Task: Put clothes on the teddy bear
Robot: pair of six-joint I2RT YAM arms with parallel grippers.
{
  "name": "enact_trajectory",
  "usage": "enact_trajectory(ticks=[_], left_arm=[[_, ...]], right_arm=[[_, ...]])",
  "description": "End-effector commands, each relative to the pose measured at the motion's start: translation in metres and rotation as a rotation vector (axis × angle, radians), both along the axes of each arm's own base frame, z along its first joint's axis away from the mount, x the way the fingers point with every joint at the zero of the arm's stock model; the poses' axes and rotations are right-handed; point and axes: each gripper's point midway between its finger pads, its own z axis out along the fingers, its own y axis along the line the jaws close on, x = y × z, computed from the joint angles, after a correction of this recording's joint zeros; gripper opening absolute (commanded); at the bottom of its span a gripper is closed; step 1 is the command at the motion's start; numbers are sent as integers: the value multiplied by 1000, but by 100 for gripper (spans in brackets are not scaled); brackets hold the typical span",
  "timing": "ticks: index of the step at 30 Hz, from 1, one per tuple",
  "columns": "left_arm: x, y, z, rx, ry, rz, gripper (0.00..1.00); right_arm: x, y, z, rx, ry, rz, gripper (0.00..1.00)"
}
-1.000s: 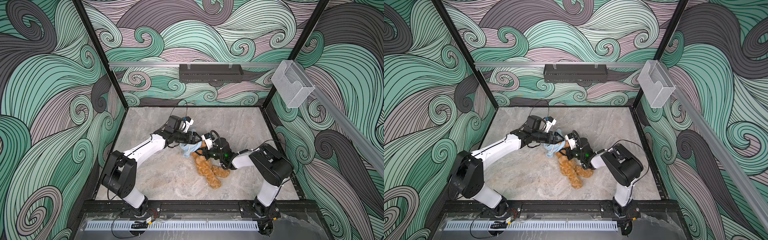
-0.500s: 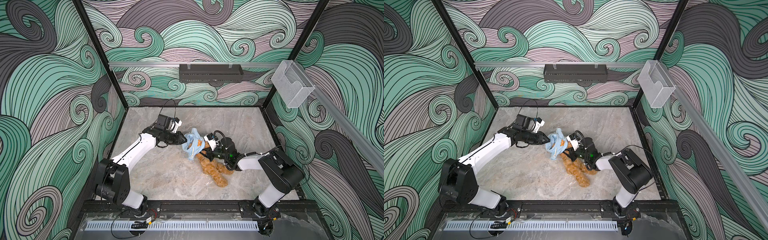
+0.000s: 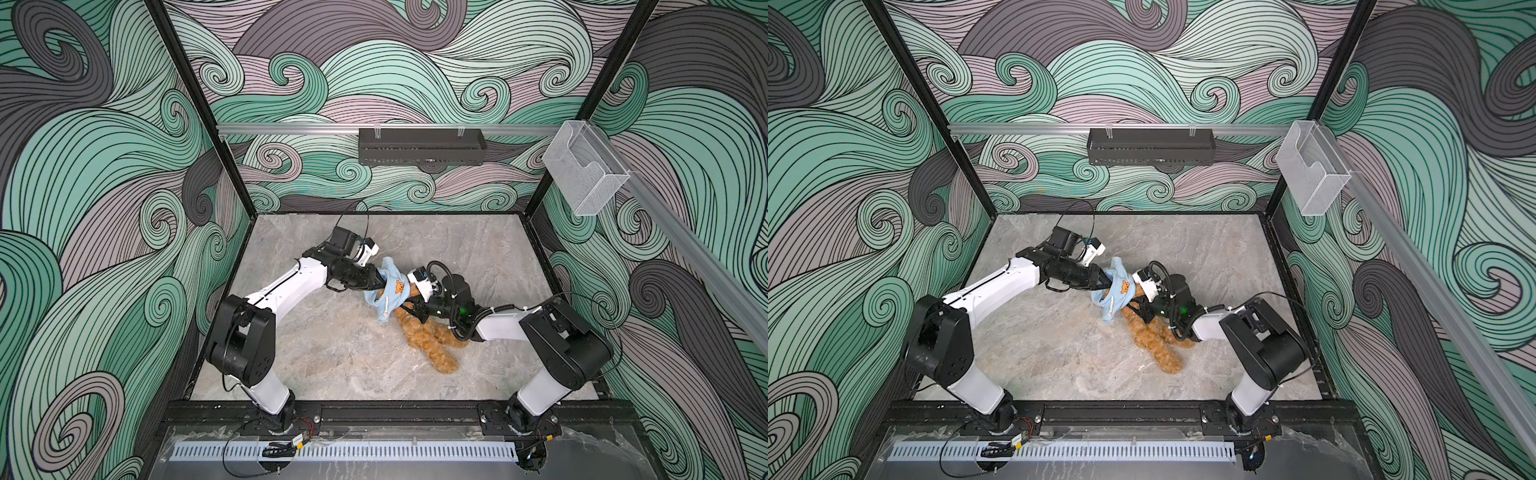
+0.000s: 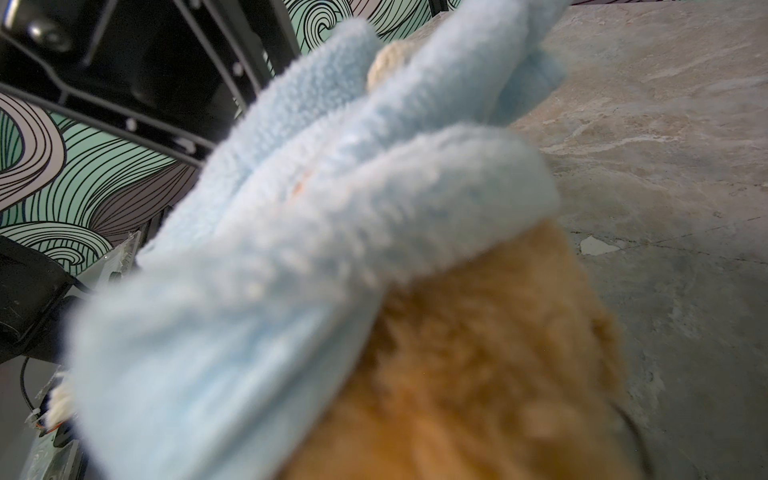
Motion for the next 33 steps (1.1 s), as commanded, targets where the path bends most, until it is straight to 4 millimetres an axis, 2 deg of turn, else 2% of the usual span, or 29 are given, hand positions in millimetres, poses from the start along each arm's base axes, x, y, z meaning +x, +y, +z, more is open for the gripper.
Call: enact_trajectory(ticks=[1, 5, 11, 16, 22, 28, 31, 33], left_arm=[[1, -17, 11, -74, -5, -47, 34], [-2, -25, 7, -89, 10, -65, 40], [2, -38, 3, -129, 31, -68, 43], [2, -51, -1, -166, 63, -89, 51], [-14, -66, -13, -192, 140, -149, 55], [-35, -76, -21, -247, 244, -211, 52], [-43, -80, -18, -287, 274, -237, 48], [-48, -86, -11, -317, 276, -263, 42]], right_arm=[[3, 7, 17, 28, -50, 33, 20], [4, 10, 23, 35, -62, 42, 20], [2, 20, 36, 55, -98, 73, 20], [-1, 28, 48, 73, -143, 106, 19], [5, 32, 67, 94, -210, 103, 20], [15, 34, 79, 75, -286, 93, 23], [22, 34, 82, 51, -319, 72, 25], [25, 37, 84, 55, -316, 73, 27]])
